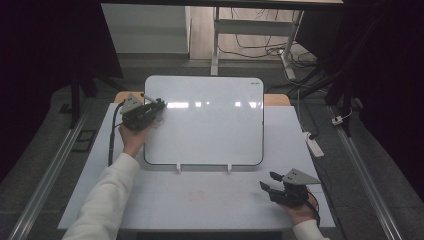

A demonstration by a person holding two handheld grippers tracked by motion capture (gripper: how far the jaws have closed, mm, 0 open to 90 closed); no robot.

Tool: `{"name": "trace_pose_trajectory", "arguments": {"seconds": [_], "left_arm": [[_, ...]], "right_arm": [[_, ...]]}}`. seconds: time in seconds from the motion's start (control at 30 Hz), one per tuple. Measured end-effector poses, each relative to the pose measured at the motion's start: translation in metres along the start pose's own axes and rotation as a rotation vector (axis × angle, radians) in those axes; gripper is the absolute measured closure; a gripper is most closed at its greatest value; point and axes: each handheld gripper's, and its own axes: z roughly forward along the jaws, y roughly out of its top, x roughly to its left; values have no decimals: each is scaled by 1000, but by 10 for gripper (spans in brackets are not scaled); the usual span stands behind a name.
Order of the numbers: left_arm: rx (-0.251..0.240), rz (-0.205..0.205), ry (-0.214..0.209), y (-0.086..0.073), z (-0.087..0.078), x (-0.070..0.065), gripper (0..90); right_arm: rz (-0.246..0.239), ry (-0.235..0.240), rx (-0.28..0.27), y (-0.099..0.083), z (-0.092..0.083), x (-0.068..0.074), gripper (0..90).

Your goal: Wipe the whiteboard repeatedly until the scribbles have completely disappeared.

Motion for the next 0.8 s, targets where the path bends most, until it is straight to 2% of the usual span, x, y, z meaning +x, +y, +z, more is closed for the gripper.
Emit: {"name": "trace_pose_trajectory", "arguments": {"seconds": [0.1,0.23,0.3,0.47,0.53,0.57,0.7,0.8], "left_arm": [[-5,-2,-1,0,-1,2,778],[-32,-68,29,5,-5,18,778],[-33,-78,32,5,-5,18,778],[-16,-39,-3,-3,-2,4,778],[-20,-39,-2,-1,-3,7,778],[-21,-39,17,1,-4,11,778],[-35,-80,59,8,-10,27,778],[-17,-62,46,3,-9,20,778]], "right_arm": [[-4,1,3,0,1,0,448],[0,-4,0,0,-1,0,448],[1,-4,-1,0,-1,-1,448],[-4,5,5,-1,1,1,448],[-7,5,7,-1,2,1,448],[-6,5,6,0,1,1,448],[-1,-1,2,-1,0,0,447],[0,1,5,-1,1,-1,447]]}}
